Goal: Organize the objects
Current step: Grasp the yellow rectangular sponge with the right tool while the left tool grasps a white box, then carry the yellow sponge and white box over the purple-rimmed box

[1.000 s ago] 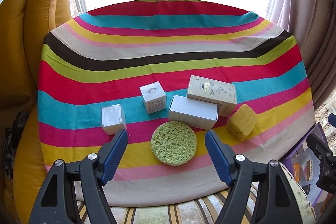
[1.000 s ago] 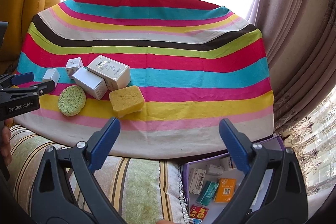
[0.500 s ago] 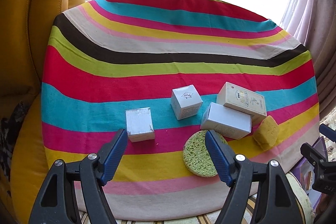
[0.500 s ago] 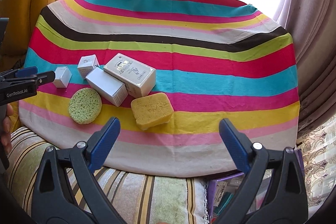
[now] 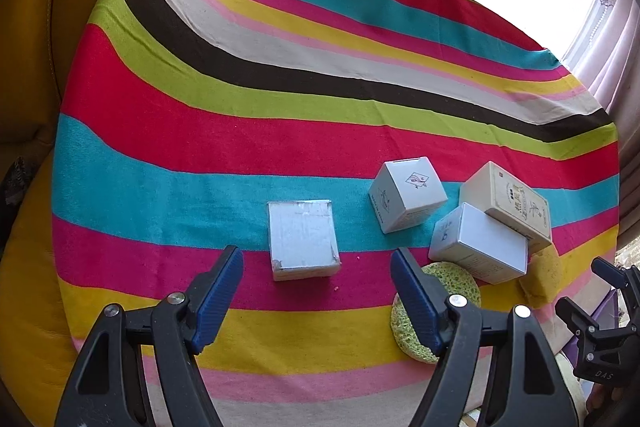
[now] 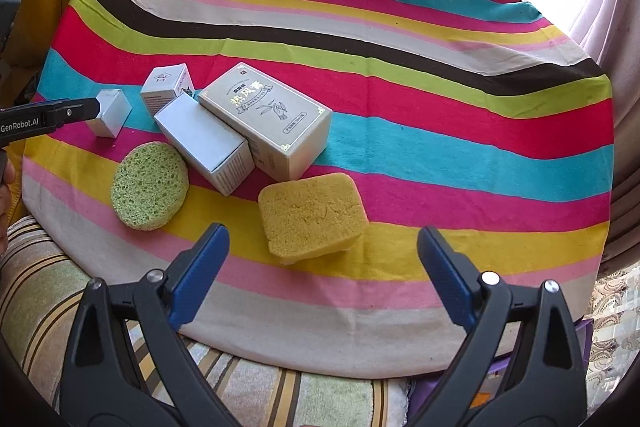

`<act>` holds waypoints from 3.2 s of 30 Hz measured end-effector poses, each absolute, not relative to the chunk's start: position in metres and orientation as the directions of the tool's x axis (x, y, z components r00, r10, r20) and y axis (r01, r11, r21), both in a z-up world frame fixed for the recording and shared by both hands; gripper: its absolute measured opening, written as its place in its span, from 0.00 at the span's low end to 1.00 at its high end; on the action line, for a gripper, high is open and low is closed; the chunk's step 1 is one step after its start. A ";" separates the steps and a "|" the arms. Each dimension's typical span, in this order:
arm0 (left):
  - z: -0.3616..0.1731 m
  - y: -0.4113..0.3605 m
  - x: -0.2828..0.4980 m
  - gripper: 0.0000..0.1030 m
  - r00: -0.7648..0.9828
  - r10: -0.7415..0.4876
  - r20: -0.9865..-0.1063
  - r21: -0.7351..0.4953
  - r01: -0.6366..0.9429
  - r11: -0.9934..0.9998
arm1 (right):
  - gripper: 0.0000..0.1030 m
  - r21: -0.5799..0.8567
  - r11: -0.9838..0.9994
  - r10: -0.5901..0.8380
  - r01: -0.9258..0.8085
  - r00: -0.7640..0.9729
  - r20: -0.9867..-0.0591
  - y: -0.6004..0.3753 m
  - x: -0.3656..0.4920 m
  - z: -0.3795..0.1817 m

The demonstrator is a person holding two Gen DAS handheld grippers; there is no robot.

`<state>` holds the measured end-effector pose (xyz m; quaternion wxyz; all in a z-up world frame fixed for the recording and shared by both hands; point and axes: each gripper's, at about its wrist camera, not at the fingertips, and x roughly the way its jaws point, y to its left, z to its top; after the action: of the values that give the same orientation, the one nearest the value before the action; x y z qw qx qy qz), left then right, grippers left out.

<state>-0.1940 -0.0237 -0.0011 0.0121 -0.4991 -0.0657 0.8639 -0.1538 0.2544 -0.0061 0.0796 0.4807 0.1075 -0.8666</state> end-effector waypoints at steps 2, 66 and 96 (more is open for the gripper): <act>-0.009 -0.024 -0.200 0.74 -0.485 0.074 -0.871 -0.114 0.054 -0.992 | 0.93 -0.108 -0.962 -0.038 0.250 -0.518 -0.854 0.254 -0.159 -0.011; 0.034 0.084 -0.108 0.41 -0.568 0.261 -0.780 -0.179 -0.198 -0.964 | 0.67 -0.061 -0.989 -0.025 0.131 -0.570 -0.821 0.299 -0.088 0.013; 0.052 0.233 -0.055 0.41 -0.475 0.402 -0.783 -0.140 -0.495 -0.858 | 0.67 -0.072 -0.988 0.142 -0.138 -0.614 -0.776 0.436 -0.008 0.040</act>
<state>-0.0549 0.2327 0.0520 0.2615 -0.4405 0.0529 0.8572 -0.0082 0.4357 0.0402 -0.0779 0.4322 0.0027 -0.8984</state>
